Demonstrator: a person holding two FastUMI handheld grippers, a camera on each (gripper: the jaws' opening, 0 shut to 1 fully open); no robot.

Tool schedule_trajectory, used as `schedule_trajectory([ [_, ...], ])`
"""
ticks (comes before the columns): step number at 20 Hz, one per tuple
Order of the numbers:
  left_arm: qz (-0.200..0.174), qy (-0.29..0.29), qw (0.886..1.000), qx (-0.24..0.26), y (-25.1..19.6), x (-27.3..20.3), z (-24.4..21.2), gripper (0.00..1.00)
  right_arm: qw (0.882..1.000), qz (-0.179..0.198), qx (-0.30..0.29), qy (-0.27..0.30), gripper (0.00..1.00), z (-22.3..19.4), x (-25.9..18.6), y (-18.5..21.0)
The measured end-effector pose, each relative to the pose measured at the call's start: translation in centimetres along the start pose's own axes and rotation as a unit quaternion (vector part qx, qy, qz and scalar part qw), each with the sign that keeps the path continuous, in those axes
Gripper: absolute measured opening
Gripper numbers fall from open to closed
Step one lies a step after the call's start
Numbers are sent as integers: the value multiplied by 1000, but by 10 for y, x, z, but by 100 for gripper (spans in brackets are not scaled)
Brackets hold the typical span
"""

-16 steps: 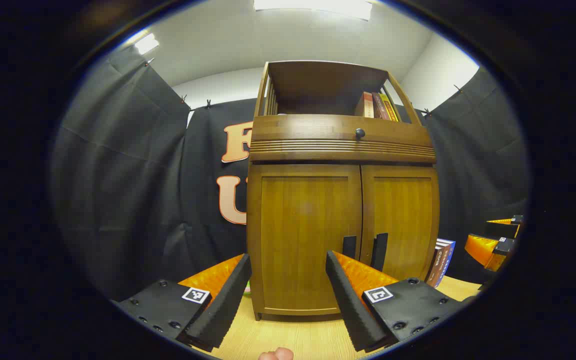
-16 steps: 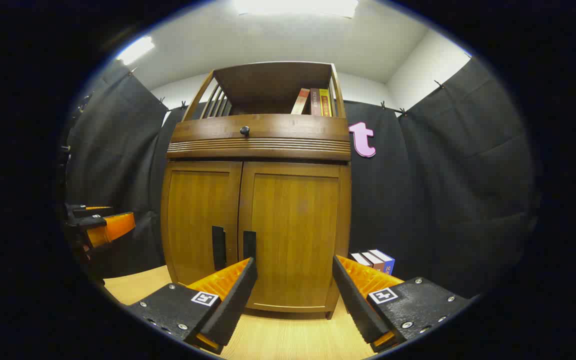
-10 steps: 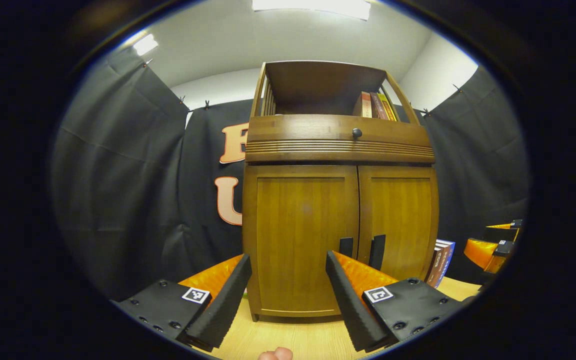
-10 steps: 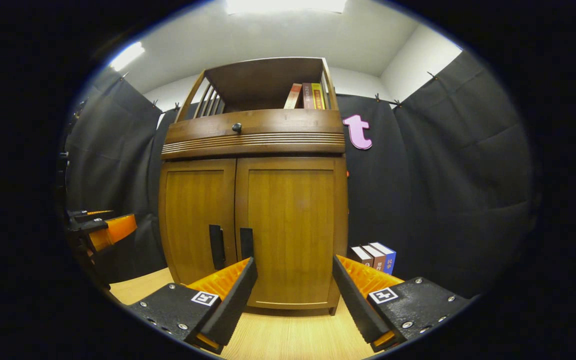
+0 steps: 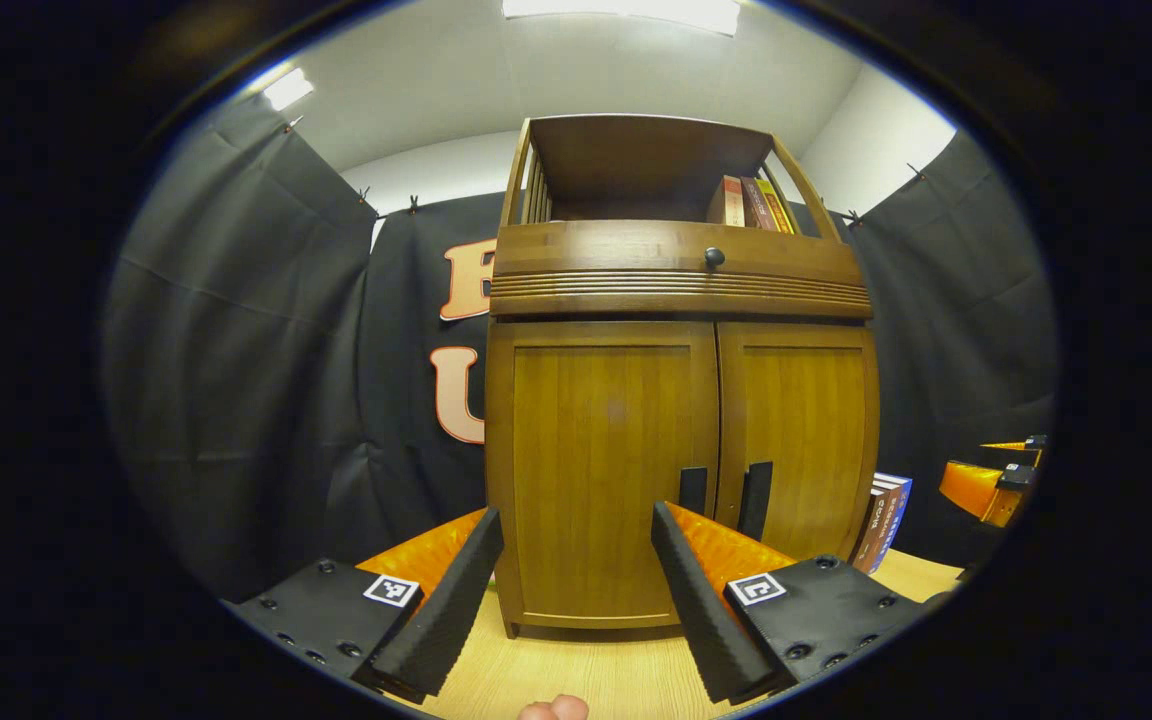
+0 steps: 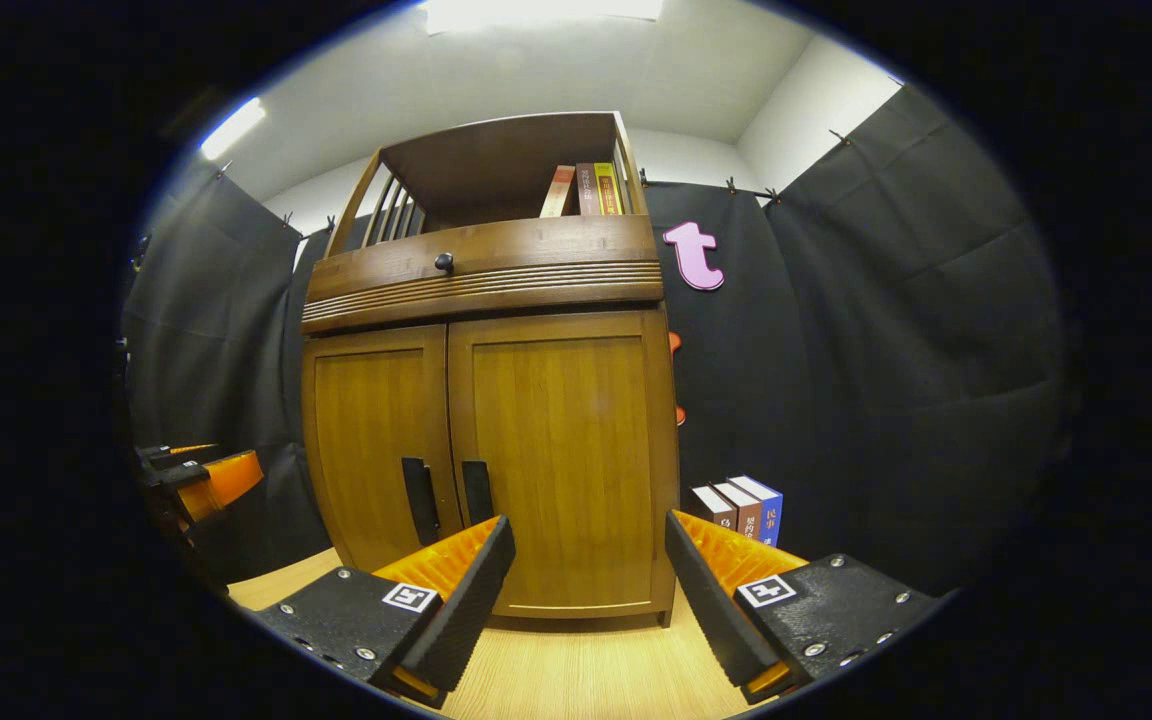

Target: Open the right door of the double-door shoe cabinet with the right hand, and open the left door with the left hand.

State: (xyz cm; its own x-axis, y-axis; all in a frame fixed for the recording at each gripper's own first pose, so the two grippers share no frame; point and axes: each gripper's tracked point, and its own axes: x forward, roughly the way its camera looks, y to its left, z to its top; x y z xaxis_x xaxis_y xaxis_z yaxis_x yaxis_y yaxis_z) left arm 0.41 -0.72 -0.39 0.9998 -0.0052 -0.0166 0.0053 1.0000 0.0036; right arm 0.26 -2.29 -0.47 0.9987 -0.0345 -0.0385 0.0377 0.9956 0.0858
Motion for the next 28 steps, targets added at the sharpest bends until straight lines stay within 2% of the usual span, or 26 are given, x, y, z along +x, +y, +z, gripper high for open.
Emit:
schedule_trajectory([
  [4, -3, -1, 1000, 4, -2, -1, 2, 98, 1000, -7, 7, 4, 93, 0, 2, 3],
  [7, -5, -2, 1000, -8, -5, -1, 3, 98, 999, 19, 1, -27, 93, 16, 8, 28],
  [10, -18, -11, 1000, -6, -10, 0, 6, 96, 999, 37, -15, -24, 93, 13, 40, 49],
  [13, -19, -9, 1000, 7, -8, 0, 6, 96, 998, 55, 17, -11, 93, 6, 85, 69],
  [14, -22, -11, 1000, 5, -10, 0, 7, 97, 998, 62, 29, -7, 96, 3, 102, 74],
  [16, -30, -14, 999, 1, -15, -4, 9, 96, 996, 74, 53, 9, 93, -6, 133, 85],
  [20, -29, -6, 1000, 0, -16, -14, 7, 96, 995, 58, 71, 41, 93, -36, 189, 91],
  [24, -31, 0, 1000, 6, -17, -21, 2, 96, 995, 61, 69, 48, 92, -51, 210, 97],
  [25, -29, 5, 1000, 9, -16, -23, 0, 95, 995, 65, 67, 42, 96, -53, 208, 99],
  [26, -26, 7, 1000, 9, -13, -25, -1, 98, 995, 72, 56, 40, 91, -54, 208, 102],
  [28, -23, 6, 1000, 2, -13, -25, -2, 96, 995, 86, 22, 38, 92, -61, 206, 111],
])
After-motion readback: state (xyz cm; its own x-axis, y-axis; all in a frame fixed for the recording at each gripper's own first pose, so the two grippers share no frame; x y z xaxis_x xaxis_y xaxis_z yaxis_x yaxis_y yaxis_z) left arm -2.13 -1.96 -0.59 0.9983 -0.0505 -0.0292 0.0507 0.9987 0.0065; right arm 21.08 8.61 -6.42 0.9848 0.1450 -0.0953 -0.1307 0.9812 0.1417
